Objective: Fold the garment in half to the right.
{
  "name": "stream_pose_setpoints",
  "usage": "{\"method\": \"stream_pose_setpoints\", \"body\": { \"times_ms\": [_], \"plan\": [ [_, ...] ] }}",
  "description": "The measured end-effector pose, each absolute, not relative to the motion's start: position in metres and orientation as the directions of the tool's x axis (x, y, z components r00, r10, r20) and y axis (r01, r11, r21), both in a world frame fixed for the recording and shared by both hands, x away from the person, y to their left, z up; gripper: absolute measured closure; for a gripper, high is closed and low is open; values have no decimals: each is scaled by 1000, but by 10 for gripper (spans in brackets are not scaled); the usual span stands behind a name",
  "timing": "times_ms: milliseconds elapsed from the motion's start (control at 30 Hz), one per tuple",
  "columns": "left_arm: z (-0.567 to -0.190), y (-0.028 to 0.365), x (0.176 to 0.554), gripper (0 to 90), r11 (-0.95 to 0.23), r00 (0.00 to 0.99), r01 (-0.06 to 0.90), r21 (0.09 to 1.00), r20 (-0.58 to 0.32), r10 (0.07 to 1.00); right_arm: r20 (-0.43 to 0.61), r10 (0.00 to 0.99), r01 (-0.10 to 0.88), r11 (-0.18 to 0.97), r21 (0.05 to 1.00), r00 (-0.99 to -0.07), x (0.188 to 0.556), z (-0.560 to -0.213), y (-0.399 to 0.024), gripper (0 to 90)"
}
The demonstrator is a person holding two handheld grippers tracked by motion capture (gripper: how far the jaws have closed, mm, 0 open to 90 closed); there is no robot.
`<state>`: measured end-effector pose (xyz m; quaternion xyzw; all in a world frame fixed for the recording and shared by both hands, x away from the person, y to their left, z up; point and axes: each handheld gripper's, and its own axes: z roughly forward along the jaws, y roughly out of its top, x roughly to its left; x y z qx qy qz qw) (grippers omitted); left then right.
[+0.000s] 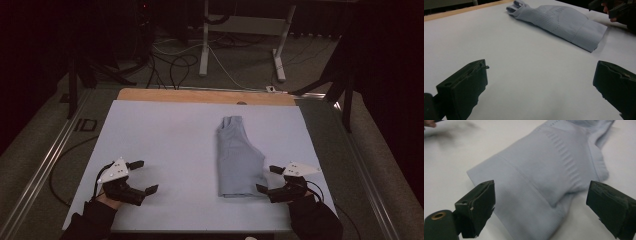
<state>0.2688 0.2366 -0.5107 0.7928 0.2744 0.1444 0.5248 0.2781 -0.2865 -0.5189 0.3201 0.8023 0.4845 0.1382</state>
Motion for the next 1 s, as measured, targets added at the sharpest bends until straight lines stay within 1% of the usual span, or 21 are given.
{"method": "stream_pose_setpoints", "body": {
  "times_ms": [333, 567, 1000],
  "plan": [
    [-512, 239, 268, 2, -297, 801, 285, 911, -56, 596, 48, 725, 398, 320, 860, -687, 272, -520, -299, 87],
    [-513, 240, 267, 3, -303, 796, 284, 910, -48, 603, 42, 730, 416, 341, 843, -682, 273, -521, -298, 88],
    [-512, 240, 267, 3, -293, 791, 278, 915, -45, 610, 78, 721, 434, 323, 841, -689, 274, -521, -299, 88]
  ]
}}
